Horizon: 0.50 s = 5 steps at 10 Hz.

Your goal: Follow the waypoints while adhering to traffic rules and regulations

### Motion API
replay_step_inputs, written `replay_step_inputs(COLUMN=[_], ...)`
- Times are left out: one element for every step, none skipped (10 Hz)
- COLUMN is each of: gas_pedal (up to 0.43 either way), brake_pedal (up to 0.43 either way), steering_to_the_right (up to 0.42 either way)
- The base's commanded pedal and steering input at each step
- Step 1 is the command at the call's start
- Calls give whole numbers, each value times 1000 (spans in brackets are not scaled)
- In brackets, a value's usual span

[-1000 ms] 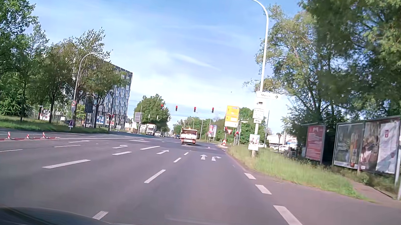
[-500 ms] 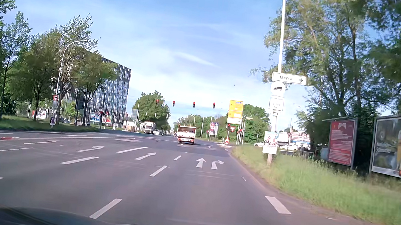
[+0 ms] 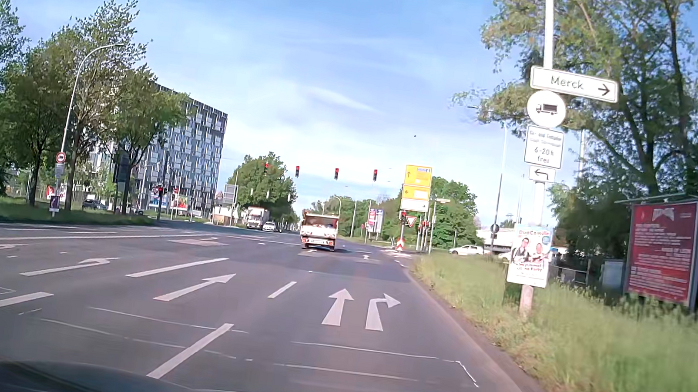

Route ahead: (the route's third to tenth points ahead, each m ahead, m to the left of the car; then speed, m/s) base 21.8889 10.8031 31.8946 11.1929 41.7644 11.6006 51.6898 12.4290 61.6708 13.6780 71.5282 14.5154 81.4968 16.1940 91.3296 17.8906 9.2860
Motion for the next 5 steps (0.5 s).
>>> replay_step_inputs(gas_pedal=[0, 0, 0, 0, 0], brake_pedal=[207, 213, 213, 220, 220], steering_to_the_right=[-6, -6, -6, -6, -6])
